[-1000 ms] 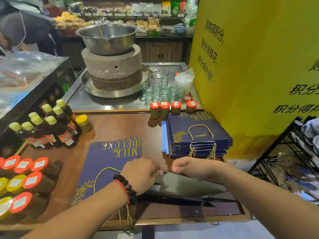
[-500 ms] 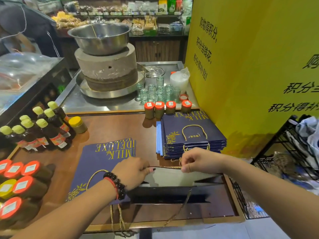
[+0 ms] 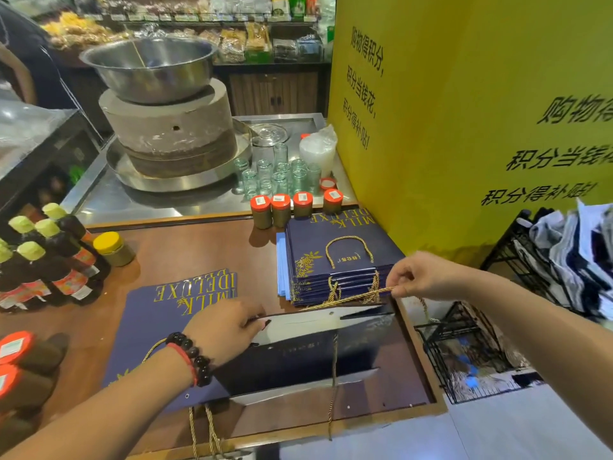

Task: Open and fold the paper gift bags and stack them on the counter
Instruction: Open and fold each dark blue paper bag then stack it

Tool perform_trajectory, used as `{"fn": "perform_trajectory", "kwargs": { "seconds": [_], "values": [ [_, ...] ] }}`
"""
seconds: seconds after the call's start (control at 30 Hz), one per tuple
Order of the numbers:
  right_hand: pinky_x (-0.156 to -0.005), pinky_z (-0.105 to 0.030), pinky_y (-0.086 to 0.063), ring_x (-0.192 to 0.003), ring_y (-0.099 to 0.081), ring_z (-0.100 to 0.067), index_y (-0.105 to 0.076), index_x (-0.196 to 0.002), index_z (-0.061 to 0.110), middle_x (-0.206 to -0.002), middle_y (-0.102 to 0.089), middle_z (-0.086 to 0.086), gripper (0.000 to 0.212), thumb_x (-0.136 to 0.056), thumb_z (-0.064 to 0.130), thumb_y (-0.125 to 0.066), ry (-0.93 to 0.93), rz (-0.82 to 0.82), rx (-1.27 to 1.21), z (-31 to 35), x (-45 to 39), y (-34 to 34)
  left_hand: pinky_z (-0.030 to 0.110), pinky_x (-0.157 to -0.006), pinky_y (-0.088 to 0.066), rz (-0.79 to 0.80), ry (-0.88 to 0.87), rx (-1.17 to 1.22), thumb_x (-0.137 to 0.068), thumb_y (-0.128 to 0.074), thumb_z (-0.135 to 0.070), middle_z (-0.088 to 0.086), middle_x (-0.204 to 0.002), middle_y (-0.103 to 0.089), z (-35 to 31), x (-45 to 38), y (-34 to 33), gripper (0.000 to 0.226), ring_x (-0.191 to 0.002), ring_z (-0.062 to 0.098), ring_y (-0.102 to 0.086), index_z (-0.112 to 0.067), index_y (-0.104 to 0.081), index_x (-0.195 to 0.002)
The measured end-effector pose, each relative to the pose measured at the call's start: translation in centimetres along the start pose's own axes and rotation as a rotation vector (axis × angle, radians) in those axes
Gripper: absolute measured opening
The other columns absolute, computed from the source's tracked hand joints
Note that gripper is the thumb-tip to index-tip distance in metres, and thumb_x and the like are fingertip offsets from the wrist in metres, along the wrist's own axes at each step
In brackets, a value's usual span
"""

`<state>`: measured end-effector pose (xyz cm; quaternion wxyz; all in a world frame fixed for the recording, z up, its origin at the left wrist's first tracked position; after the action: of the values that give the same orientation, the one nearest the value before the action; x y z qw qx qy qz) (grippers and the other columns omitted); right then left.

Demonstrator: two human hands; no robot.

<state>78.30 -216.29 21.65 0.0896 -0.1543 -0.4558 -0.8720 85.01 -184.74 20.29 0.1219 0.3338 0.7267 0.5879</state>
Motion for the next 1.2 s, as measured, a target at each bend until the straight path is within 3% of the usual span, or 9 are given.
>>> {"fn": "perform_trajectory", "kwargs": {
  "seconds": [0.13, 0.27, 0.37, 0.53, 0.67, 0.73, 0.8, 0.97, 1.2],
  "values": [
    [-0.051, -0.012, -0.036, -0.055, -0.045, 0.005, -0.059, -0.074, 0.030, -0.064, -0.052, 0.014, 0.020, -0.091, 0.023, -0.067, -0.058, 0.030, 0.277, -2.1, 0.4, -0.1, 0.028, -0.091, -0.046, -0.056, -0.205, 0.041, -0.096, -0.047, -0.015, -0.008, -0.118, -0.059, -1.8, 0.1, 0.3, 0.038, -0.112, 0.014, -0.054, -0.031, -0.055, -0.130],
    [-0.062, -0.026, -0.037, -0.072, -0.051, -0.013, -0.062, -0.077, 0.017, -0.075, -0.057, 0.006, 0.016, -0.092, 0.018, -0.055, -0.129, 0.091, 0.487, -4.7, 0.6, -1.0, 0.026, -0.080, -0.040, -0.036, -0.339, -0.027, -0.092, -0.044, -0.001, -0.005, -0.114, -0.058, -2.8, 0.0, 0.2, 0.051, -0.108, 0.017, -0.049, -0.030, -0.055, -0.132],
    [-0.075, -0.029, -0.044, -0.090, -0.057, -0.020, -0.067, -0.095, 0.016, -0.087, -0.060, 0.003, 0.017, -0.089, 0.012, -0.051, -0.206, 0.103, 0.546, -6.4, 0.9, -1.1, 0.024, -0.073, -0.036, -0.074, -0.349, -0.065, -0.090, -0.046, 0.000, -0.003, -0.115, -0.057, -2.9, -0.1, 0.1, 0.050, -0.108, 0.019, -0.050, -0.028, -0.057, -0.130],
    [-0.073, -0.032, -0.049, -0.084, -0.058, -0.020, -0.063, -0.087, 0.017, -0.087, -0.062, -0.001, 0.013, -0.090, 0.013, -0.050, -0.329, 0.077, 0.577, -8.9, 1.8, -0.8, 0.017, -0.076, -0.033, -0.029, -0.300, -0.081, -0.093, -0.042, -0.003, -0.006, -0.119, -0.051, -3.2, -0.3, 0.0, 0.050, -0.111, 0.013, -0.046, -0.029, -0.051, -0.134],
    [-0.056, -0.018, -0.047, -0.061, -0.062, -0.005, -0.062, -0.076, 0.006, -0.075, -0.067, -0.003, 0.016, -0.091, 0.010, -0.061, -0.371, -0.085, 0.102, -9.1, 2.2, -0.1, 0.021, -0.077, -0.038, -0.059, -0.294, -0.040, -0.090, -0.040, -0.005, -0.005, -0.119, -0.052, -3.8, -0.6, 0.1, 0.045, -0.111, 0.015, -0.048, -0.025, -0.057, -0.128],
    [-0.064, -0.023, -0.055, -0.064, -0.067, -0.009, -0.065, -0.083, -0.002, -0.075, -0.071, -0.009, 0.004, -0.084, 0.000, -0.069, -0.310, -0.113, -0.265, -6.5, 2.0, -0.7, 0.030, -0.084, -0.046, -0.061, -0.283, -0.084, -0.088, -0.029, -0.022, -0.004, -0.112, -0.053, -4.1, -1.3, -0.2, 0.043, -0.109, 0.017, -0.050, -0.022, -0.060, -0.118],
    [-0.063, -0.023, -0.054, -0.062, -0.065, -0.010, -0.066, -0.081, 0.000, -0.070, -0.068, -0.007, 0.010, -0.078, -0.008, -0.072, -0.205, -0.092, -0.452, -2.7, 1.4, -1.6, 0.036, -0.085, -0.048, -0.030, -0.269, -0.111, -0.079, -0.012, -0.040, -0.002, -0.104, -0.054, -4.6, -2.3, -0.8, 0.062, -0.104, 0.020, -0.052, -0.020, -0.061, -0.110],
    [-0.057, -0.018, -0.048, -0.058, -0.062, -0.004, -0.065, -0.078, 0.014, -0.063, -0.066, 0.005, 0.020, -0.081, -0.005, -0.068, -0.038, -0.011, -0.463, 3.8, -0.9, -4.8, 0.037, -0.085, -0.047, 0.081, -0.320, -0.162, -0.097, -0.041, -0.048, -0.005, -0.104, -0.054, -7.8, -3.8, -1.1, 0.032, -0.104, 0.013, -0.046, -0.026, -0.060, -0.112],
    [-0.062, -0.017, -0.045, -0.064, -0.056, -0.004, -0.058, -0.085, 0.011, -0.076, -0.062, -0.002, 0.027, -0.081, -0.016, -0.056, 0.003, 0.080, -0.611, 4.9, -1.7, -7.5, 0.036, -0.078, -0.048, 0.111, -0.396, -0.073, -0.095, -0.050, -0.036, -0.003, -0.102, -0.059, -12.2, -4.1, -1.4, 0.019, -0.097, 0.019, -0.056, -0.025, -0.063, -0.104]
  ]
}}
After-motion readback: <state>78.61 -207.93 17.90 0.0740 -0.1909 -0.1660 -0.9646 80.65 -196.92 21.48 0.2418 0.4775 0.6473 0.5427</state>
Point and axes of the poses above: each hand's wrist, its own x-axis away from the middle knuckle, its own y-axis out of the back of the hand, z = x × y, the point moved 6 cm from there along -x, towards the middle knuckle
